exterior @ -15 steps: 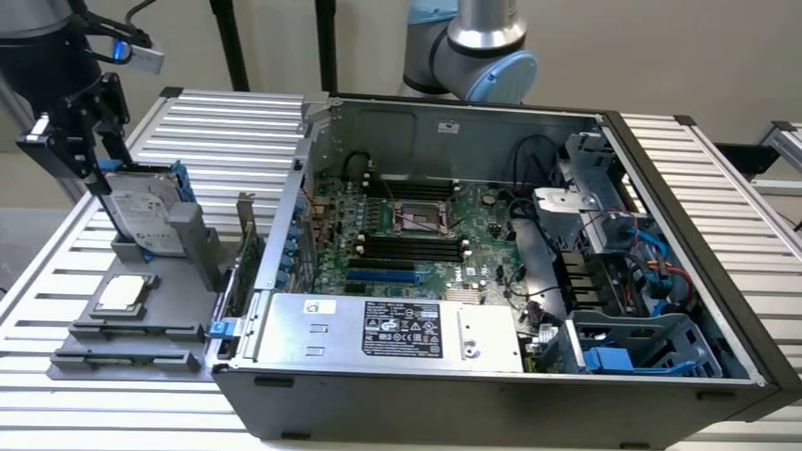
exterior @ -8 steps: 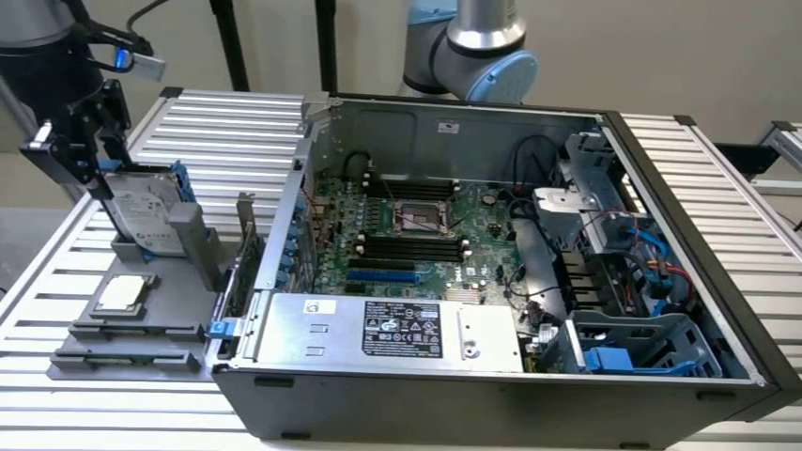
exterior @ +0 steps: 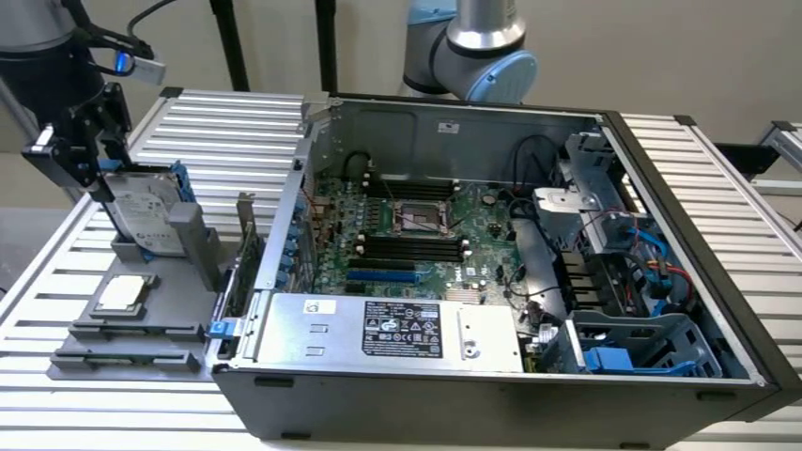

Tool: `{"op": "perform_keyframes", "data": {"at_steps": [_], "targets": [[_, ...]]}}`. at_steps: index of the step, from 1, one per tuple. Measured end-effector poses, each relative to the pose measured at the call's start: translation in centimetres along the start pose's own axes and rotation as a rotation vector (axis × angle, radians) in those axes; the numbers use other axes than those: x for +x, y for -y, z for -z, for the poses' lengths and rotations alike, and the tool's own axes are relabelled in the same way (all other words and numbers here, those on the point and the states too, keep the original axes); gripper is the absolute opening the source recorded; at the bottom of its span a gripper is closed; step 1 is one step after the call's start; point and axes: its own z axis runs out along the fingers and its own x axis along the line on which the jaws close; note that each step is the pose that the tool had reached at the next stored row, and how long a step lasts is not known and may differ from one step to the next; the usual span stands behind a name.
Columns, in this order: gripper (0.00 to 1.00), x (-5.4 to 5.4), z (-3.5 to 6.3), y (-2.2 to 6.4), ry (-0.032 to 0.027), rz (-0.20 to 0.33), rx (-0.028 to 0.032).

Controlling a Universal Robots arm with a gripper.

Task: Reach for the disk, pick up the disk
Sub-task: 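Pick up the disk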

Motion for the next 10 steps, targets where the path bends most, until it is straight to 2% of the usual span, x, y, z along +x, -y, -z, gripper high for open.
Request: {"op": "perform_keyframes", "data": {"at_steps": [4, 5, 6, 7, 10], "targets": [[0.58, 0.0, -0.05, 0.0, 0.0, 0.0, 0.0001], [0.51, 0.0, -0.06, 0.0, 0.0, 0.0, 0.0001], [0.51, 0.0, -0.07, 0.0, 0.0, 0.0, 0.0001], [0.45, 0.0, -0.08, 0.0, 0.0, 0.0, 0.0001], [0.45, 0.0, -0.11, 0.0, 0.0, 0.0, 0.0001]]}}
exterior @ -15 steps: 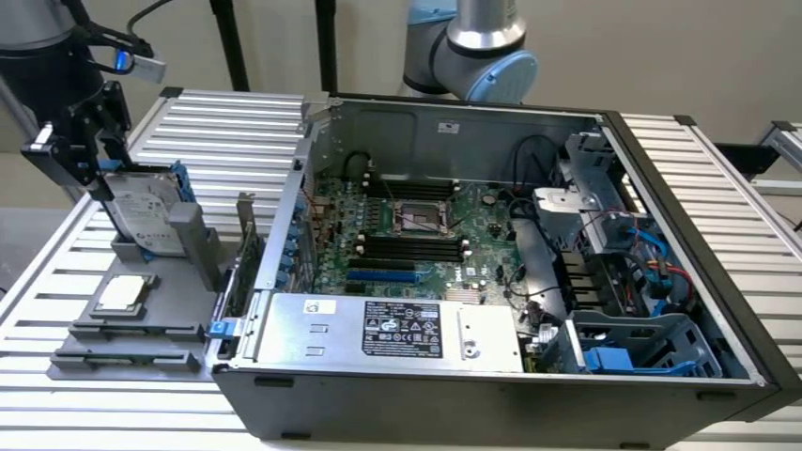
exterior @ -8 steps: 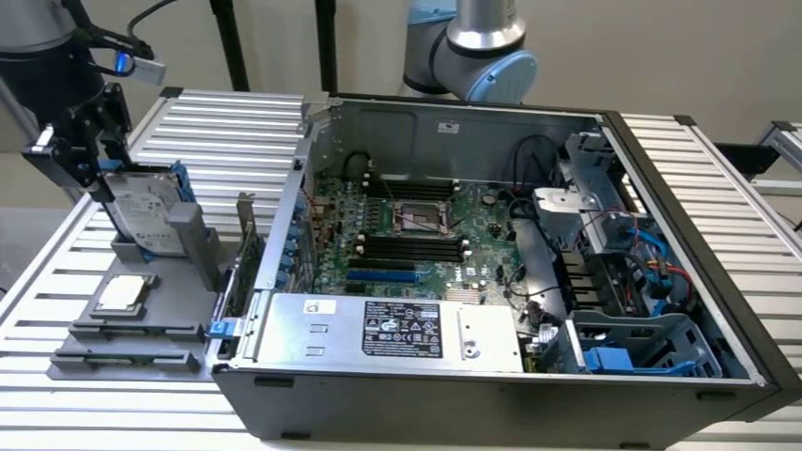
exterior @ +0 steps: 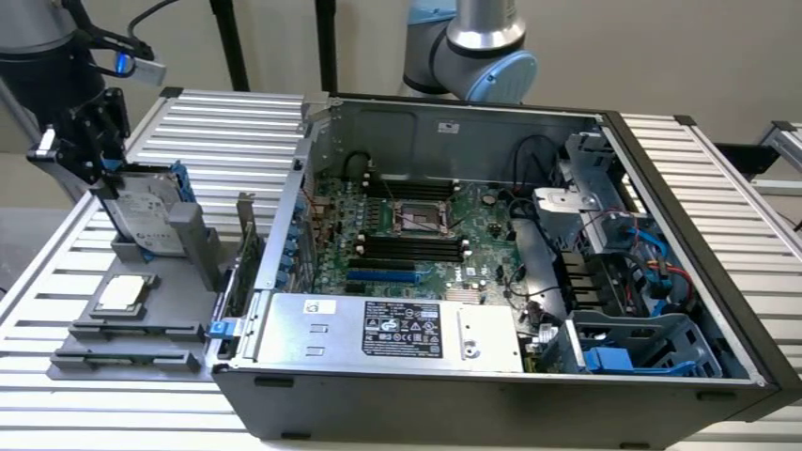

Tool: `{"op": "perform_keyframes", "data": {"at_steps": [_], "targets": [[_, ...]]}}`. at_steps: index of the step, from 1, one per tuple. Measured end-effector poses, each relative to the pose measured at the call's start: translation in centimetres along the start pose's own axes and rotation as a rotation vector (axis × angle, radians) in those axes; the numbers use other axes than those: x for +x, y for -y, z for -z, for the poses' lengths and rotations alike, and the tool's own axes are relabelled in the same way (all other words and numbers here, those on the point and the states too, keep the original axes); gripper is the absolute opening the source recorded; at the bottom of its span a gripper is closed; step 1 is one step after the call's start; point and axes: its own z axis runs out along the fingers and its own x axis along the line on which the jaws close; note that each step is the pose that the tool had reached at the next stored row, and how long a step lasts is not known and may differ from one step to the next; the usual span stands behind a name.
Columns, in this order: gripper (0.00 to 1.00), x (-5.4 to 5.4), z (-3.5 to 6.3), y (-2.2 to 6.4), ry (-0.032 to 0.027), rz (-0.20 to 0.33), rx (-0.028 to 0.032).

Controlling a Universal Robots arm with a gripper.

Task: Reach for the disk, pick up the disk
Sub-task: 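Pick up the disk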

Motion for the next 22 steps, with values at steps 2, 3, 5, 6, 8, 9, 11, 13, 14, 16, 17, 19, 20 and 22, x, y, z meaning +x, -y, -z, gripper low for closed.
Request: {"op": "perform_keyframes", "data": {"at_steps": [2, 3, 5, 6, 8, 9, 11, 13, 14, 16, 17, 19, 20, 22], "targets": [[0.45, 0.0, -0.03, 0.0, 0.0, 0.0, 0.0001], [0.45, 0.0, -0.04, 0.0, 0.0, 0.0, 0.0001], [0.45, 0.0, -0.07, 0.0, -0.0004, 0.0, 0.0001], [0.45, 0.0, -0.1, 0.0, -0.0009, 0.0, 0.0002], [0.36, 0.0, -0.12, 0.0, -0.0023, 0.0, -0.0001], [0.36, 0.0, -0.13, 0.0, -0.0029, 0.0, -0.0002], [0.33, 0.0, -0.17, 0.0, -0.004, 0.0, -0.0001], [0.33, 0.0, -0.2, 0.0, -0.005, 0.0, 0.0], [0.33, 0.0, -0.2, 0.0, -0.0056, 0.0, -0.0001], [0.33, 0.0, -0.22, 0.0, -0.007, 0.0, -0.0001], [0.33, 0.0, -0.23, 0.0, -0.0078, 0.0, -0.0001], [0.33, 0.0, -0.24, 0.0, -0.0085, 0.0, 0.0], [0.33, 0.0, -0.24, 0.0, -0.0086, 0.0, 0.0], [0.33, 0.0, -0.25, 0.0, -0.0086, 0.0, 0.0001]]}}
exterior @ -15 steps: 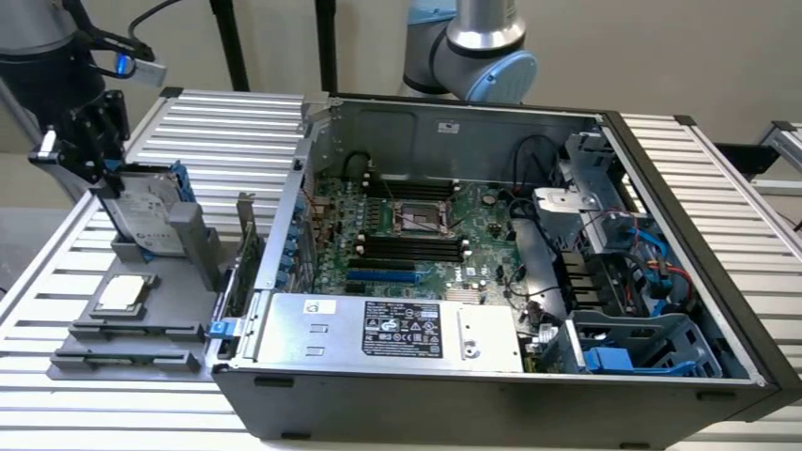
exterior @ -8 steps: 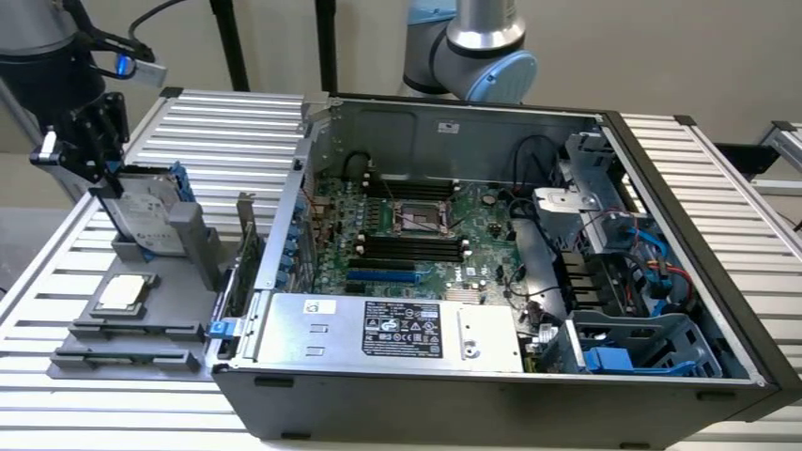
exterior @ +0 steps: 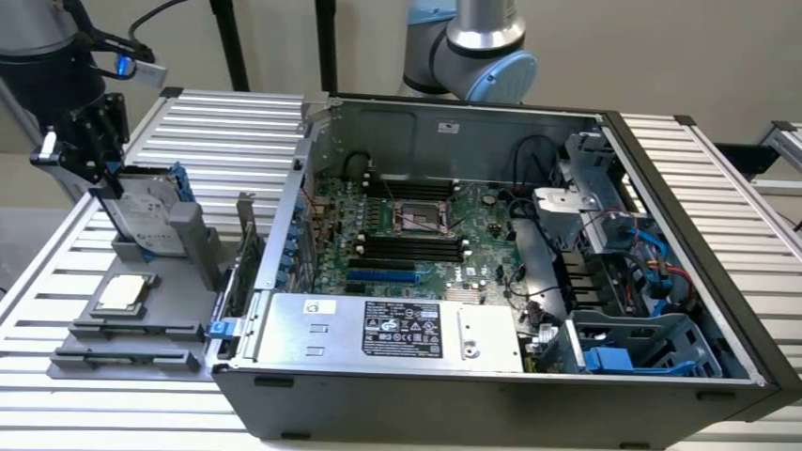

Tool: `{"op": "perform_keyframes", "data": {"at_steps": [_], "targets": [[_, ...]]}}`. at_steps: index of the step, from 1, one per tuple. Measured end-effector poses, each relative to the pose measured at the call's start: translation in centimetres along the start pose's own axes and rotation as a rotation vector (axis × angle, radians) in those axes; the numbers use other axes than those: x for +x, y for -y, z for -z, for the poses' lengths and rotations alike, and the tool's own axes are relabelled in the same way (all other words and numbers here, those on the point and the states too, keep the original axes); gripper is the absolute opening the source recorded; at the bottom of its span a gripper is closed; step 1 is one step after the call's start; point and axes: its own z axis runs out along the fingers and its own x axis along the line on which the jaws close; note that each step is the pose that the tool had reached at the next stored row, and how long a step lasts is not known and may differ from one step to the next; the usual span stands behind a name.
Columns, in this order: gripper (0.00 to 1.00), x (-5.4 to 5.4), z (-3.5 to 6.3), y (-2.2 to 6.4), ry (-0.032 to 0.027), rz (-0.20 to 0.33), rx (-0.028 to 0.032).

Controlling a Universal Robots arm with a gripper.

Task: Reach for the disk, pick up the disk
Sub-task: 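Pick up the disk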

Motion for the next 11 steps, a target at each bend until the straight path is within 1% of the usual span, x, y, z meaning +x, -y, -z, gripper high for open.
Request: {"op": "perform_keyframes", "data": {"at_steps": [7, 9, 11], "targets": [[0.33, 0.0, 0.03, 0.0, 0.0002, 0.0, 0.0003], [0.33, 0.0, 0.22, 0.01, 0.0004, 0.0, 0.0008], [0.33, 0.0, 0.67, 0.01, 0.0, 0.0, -0.0001]]}}
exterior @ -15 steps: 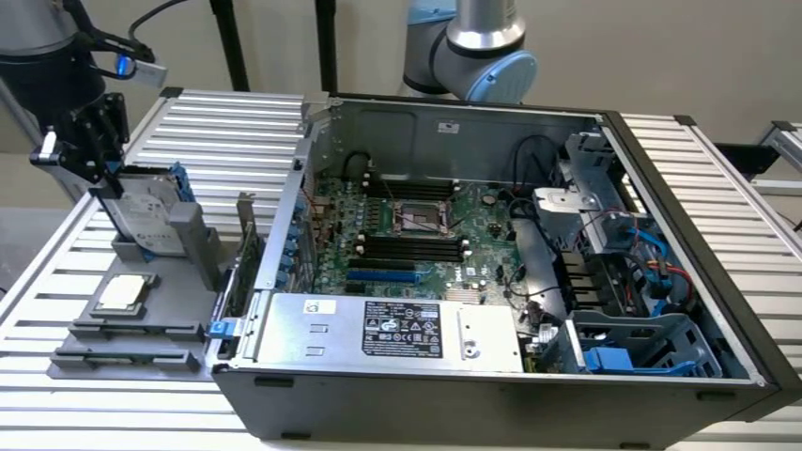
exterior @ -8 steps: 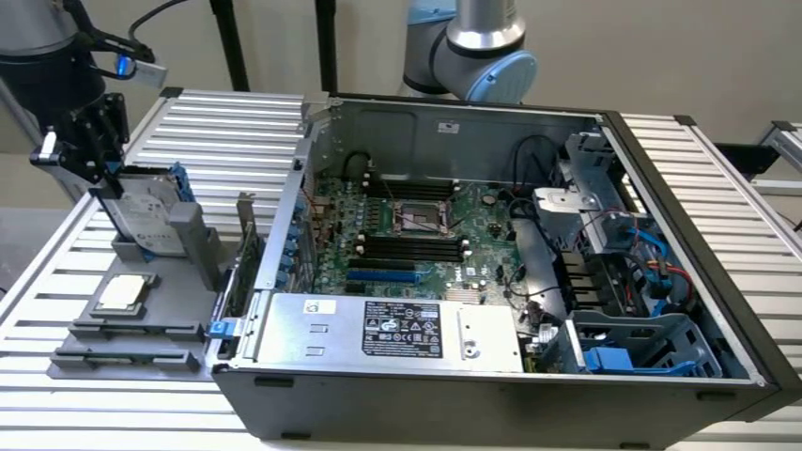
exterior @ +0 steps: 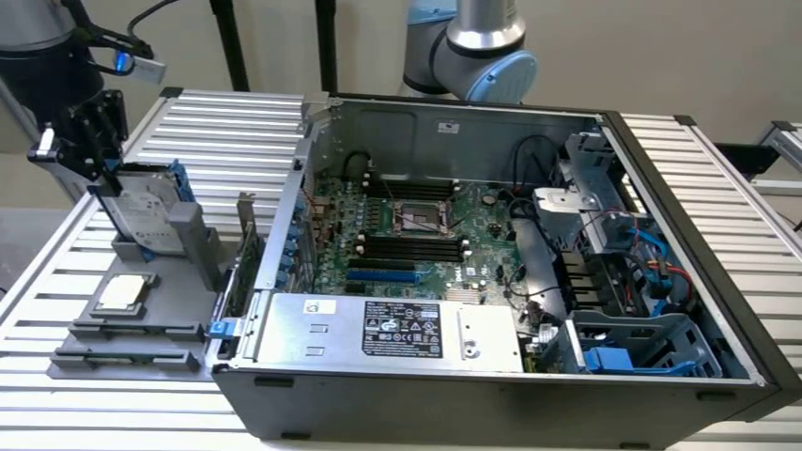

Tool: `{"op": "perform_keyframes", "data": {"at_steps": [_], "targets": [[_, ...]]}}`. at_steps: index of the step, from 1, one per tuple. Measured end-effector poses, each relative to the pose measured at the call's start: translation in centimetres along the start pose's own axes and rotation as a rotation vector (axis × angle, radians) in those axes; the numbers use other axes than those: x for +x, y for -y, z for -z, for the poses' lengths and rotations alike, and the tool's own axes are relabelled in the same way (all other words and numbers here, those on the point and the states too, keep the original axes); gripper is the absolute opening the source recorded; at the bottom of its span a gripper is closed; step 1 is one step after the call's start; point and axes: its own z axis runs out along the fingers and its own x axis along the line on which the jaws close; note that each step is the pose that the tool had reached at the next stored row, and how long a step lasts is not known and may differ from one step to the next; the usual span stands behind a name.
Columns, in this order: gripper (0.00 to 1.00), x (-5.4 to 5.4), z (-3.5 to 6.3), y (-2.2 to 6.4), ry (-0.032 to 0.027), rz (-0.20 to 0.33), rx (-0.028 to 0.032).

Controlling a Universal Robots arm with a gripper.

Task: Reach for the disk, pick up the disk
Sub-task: 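Pick up the disk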

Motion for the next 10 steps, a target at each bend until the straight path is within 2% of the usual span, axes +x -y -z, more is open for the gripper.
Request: {"op": "perform_keyframes", "data": {"at_steps": [5, 10], "targets": [[0.33, 0.0, 1.59, 0.09, 0.0002, 0.0, 0.0002], [0.33, 0.0, 3.82, 0.3, -0.0001, 0.0, -0.0002]]}}
